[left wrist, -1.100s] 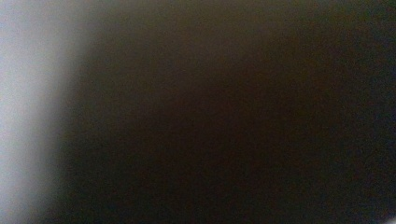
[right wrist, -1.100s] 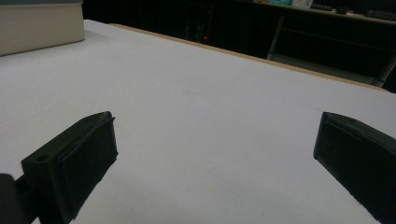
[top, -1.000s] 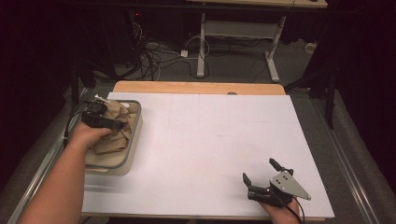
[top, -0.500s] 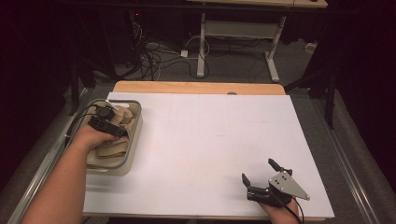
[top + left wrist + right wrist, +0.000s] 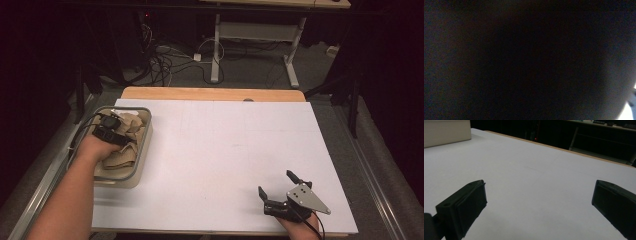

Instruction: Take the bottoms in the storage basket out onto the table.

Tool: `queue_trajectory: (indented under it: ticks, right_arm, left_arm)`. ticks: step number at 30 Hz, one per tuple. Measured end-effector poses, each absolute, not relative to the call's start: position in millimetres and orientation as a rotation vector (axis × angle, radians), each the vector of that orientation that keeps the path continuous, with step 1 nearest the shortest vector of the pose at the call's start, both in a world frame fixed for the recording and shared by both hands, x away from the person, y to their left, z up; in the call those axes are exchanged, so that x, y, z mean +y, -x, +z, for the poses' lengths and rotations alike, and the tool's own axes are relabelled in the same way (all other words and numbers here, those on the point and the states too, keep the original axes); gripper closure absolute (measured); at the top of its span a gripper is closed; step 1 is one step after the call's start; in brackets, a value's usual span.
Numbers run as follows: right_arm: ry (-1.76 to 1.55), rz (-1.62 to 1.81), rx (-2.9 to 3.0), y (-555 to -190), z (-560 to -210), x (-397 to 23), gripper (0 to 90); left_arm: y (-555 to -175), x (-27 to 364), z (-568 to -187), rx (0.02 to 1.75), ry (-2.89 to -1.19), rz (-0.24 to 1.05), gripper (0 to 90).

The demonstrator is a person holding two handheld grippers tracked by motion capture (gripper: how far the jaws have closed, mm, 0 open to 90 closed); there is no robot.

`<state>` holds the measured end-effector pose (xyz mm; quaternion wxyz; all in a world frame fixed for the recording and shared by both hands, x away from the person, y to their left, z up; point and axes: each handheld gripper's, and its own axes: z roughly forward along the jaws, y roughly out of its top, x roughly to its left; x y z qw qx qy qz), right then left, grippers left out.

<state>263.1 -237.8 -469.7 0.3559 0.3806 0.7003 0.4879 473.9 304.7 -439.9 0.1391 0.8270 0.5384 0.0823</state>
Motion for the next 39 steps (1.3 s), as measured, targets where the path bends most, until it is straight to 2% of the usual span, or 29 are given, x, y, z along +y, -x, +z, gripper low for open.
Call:
queue_trajectory:
  ticks: [8, 13, 26, 39]
  right_arm:
    - [-0.98, 1.26, 1.815, -263.5, -470.7, -237.1, 0.6]
    - [-0.982, 1.259, 1.816, -263.3, -470.9, -236.6, 0.6]
    - [-0.99, 1.252, 1.821, -264.9, -473.3, -235.5, 0.6]
    - [-0.992, 1.263, 1.813, -264.8, -472.0, -239.1, 0.7]
  left_arm:
    - [-471.7, 306.3, -441.7, 1.546, -2.377, 0.31, 58.4]
    - [-469.0, 312.0, -441.7, 1.54, -2.325, 0.316, 62.0]
    - [-465.5, 328.8, -439.9, 1.5, -2.199, 0.239, 62.3]
    - [-466.7, 316.2, -412.8, 1.409, -2.328, 0.296, 62.3]
